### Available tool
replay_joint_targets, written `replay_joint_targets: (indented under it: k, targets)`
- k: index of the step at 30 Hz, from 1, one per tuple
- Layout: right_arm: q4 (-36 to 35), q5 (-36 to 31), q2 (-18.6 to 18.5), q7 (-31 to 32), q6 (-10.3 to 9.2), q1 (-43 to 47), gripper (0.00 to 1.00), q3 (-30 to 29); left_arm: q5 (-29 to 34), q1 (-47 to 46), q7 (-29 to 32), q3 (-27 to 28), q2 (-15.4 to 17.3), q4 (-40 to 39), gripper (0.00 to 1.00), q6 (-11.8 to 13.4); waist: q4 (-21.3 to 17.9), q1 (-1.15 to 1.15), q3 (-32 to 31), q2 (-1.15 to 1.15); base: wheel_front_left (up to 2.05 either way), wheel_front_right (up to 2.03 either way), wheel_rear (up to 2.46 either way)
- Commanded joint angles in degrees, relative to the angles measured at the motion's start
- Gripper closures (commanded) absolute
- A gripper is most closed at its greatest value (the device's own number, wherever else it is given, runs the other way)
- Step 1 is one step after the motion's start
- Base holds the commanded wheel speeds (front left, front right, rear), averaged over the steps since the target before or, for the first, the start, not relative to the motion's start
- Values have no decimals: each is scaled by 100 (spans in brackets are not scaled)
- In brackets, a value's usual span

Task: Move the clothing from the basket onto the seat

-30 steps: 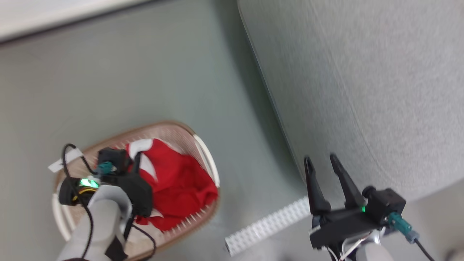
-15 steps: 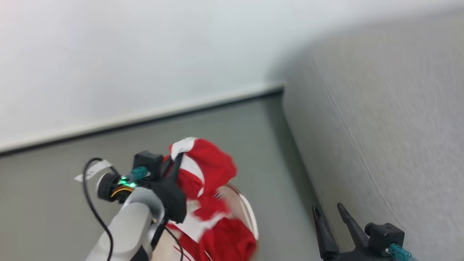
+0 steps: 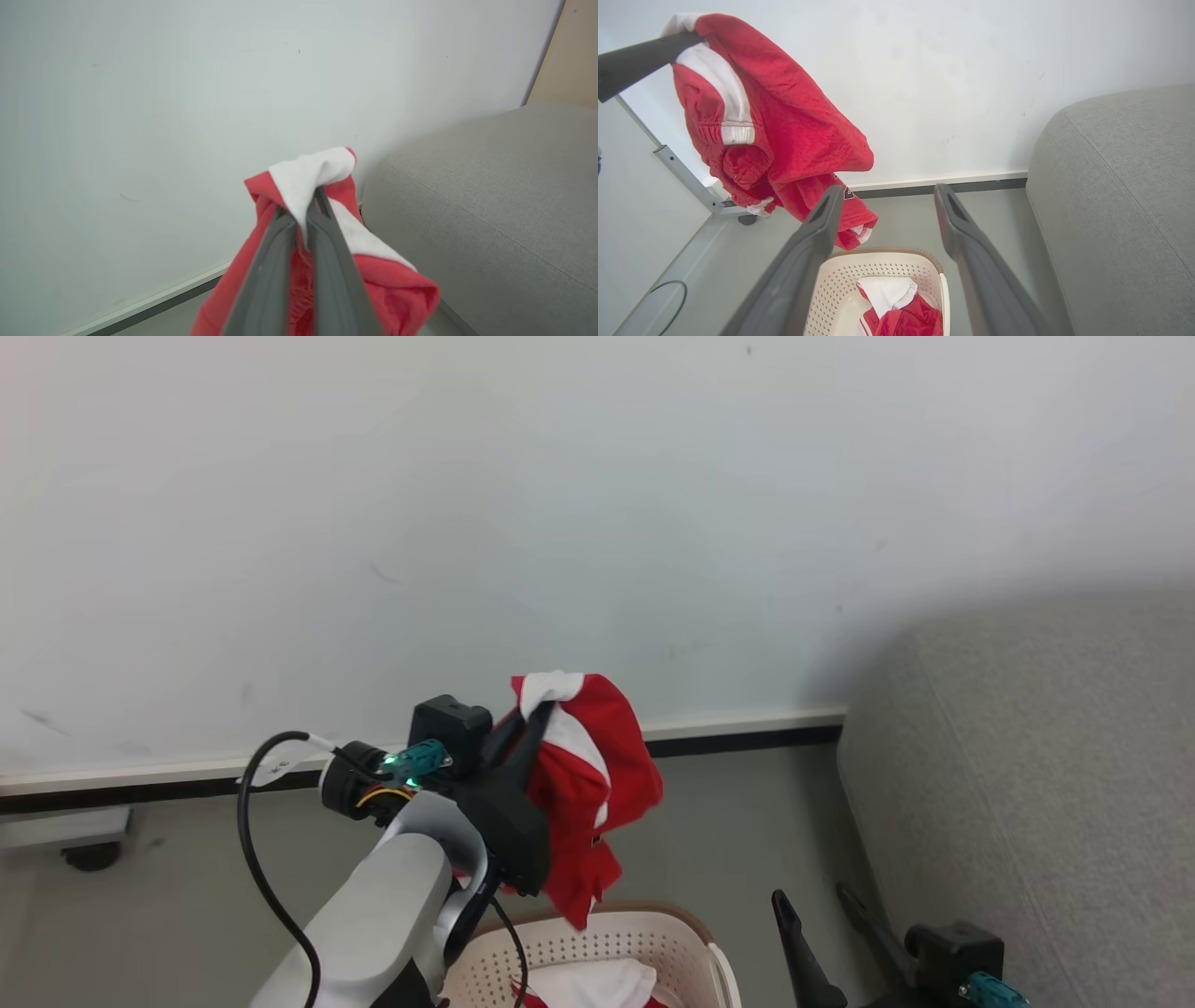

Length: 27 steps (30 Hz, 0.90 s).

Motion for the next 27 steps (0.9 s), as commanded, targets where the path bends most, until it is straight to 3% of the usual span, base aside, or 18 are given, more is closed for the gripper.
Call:
replay_joint_targets:
  k: [1,22,27]
  targets:
    - [16,49,-14,-8,2,8,0,51,-62,76,49,-83,3,-109,100,-30,316,1,-299,1,0,0,0]
    - [695,330,-14,246,2,-393,0,255,-476,335,540,-602,11,-1261,100,-360,423,1,-355,1,0,0,0]
    - [1088,914,-14,330,2,-574,0,262,-614,286,735,-690,7,-1707,100,-317,445,1,-351,1,0,0,0]
